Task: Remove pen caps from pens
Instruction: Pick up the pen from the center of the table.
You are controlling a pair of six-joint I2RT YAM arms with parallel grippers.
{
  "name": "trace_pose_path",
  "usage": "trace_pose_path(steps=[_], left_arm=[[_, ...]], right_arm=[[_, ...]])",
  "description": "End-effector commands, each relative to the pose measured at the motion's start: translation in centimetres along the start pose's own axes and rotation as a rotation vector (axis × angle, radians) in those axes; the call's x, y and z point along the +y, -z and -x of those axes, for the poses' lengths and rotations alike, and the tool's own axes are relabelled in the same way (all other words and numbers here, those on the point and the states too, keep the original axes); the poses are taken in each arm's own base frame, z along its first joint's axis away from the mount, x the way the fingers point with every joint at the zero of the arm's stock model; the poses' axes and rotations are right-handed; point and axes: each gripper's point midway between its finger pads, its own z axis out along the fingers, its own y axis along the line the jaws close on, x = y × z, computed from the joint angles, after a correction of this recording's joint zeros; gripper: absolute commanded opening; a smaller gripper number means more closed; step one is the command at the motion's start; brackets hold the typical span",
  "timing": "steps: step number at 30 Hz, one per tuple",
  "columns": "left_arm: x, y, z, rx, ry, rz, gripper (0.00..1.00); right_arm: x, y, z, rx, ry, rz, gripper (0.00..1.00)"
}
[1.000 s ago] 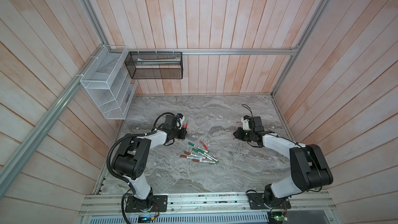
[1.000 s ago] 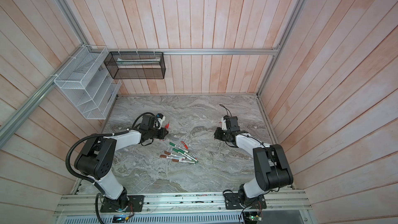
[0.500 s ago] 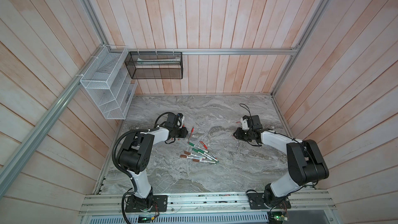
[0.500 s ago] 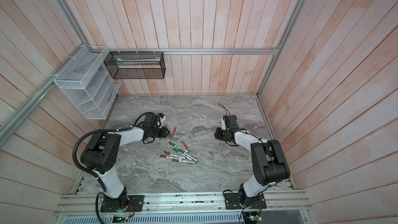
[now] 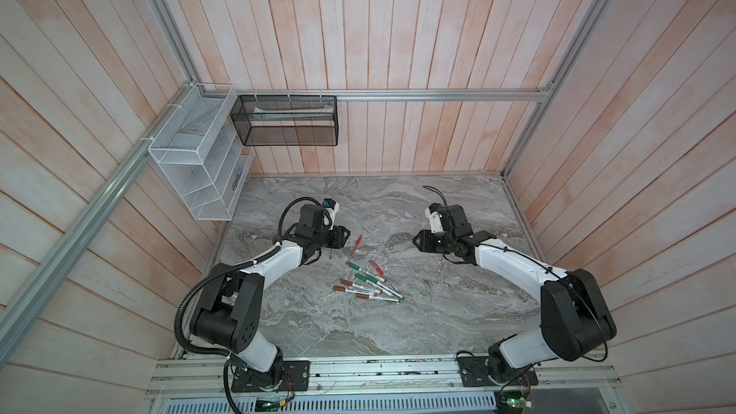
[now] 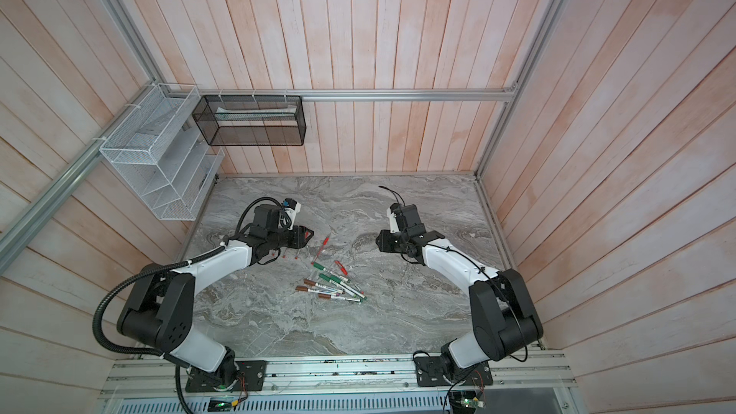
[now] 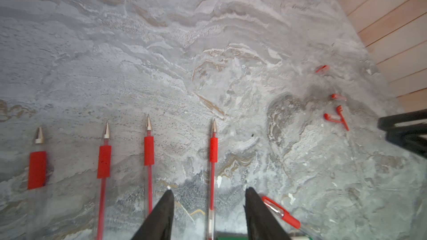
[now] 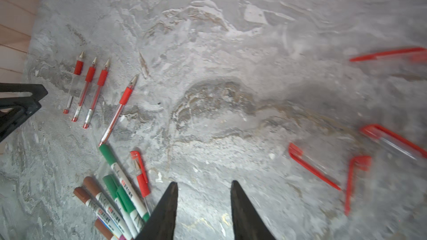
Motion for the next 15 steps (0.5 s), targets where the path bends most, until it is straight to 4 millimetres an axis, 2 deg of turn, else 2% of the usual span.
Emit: trace_pose_path(steps=[1, 3, 9, 15], left_arm=[[-0.4, 1.4, 0.4, -0.067, -0.079, -0.017, 0.59], [-0.3, 2.2, 0.8, -0.098, -0.089, -0.038, 0.66], [3.2, 4.5, 2.8, -0.178, -0.021, 0.026, 0.78], [5.9, 6.7, 4.4, -0.235, 0.033, 0.077, 0.83]], right_arm=[[2.8, -1.9, -1.1, 0.088, 0.101, -0.007, 0.43], [4.2, -3.3, -1.7, 0.126, 0.157, -0.023, 0.46], [7.1, -6.3, -4.3, 0.237, 0.266, -0.041, 0.52], [7.5, -8.0, -6.8, 0.334, 0.346, -0.097, 0.49]])
